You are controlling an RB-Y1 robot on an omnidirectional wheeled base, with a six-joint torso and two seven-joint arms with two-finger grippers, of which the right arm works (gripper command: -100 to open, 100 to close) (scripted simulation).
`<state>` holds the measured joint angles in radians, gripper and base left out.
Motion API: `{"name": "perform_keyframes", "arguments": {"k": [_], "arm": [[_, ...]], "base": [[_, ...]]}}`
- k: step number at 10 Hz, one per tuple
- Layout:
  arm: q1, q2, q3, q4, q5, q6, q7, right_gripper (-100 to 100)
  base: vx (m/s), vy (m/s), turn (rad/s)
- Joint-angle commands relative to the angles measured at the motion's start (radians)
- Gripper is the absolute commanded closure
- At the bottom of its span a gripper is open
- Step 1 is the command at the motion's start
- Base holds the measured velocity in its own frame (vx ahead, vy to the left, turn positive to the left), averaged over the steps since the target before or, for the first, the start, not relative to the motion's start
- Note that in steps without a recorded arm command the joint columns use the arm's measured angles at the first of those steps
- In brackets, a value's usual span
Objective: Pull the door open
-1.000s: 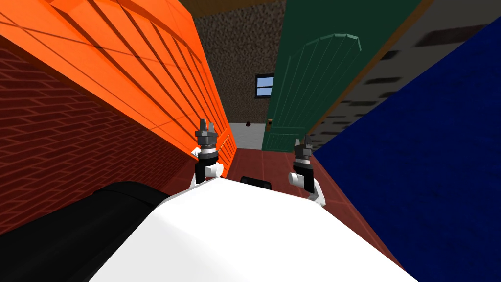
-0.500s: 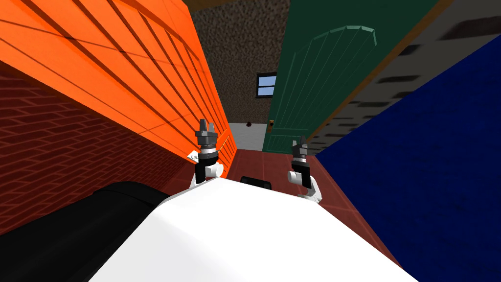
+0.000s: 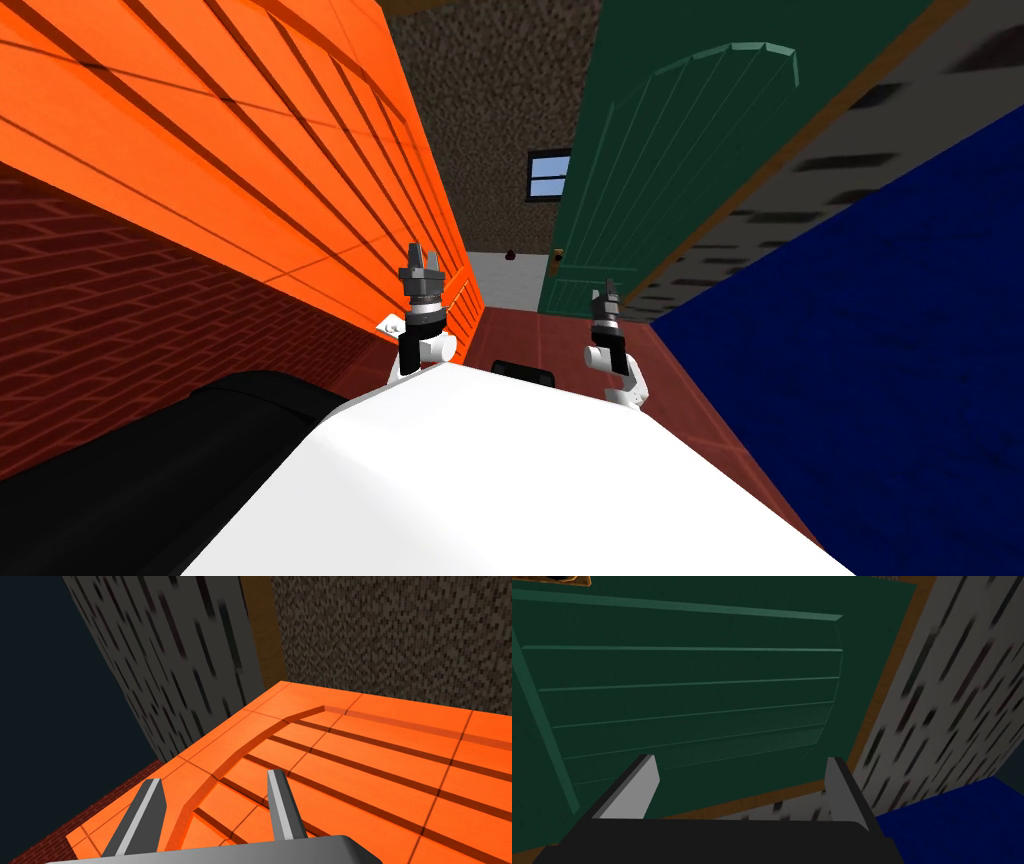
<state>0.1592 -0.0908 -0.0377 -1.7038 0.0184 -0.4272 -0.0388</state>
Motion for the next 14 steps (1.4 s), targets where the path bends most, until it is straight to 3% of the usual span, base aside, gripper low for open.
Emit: {"name": "perform_keyframes", "arguments": {"k": [1,14], "arm": [[-0.021,-0.004,-0.003,0.043,-0.005,0.014,-0.001,-100],[-0.159,-0.006,-0.017,0.314,-0.029,0.067,-0.001,-100]], "base": [[0.151,0.01,0.066],[0.101,-0.001,0.032]]}}
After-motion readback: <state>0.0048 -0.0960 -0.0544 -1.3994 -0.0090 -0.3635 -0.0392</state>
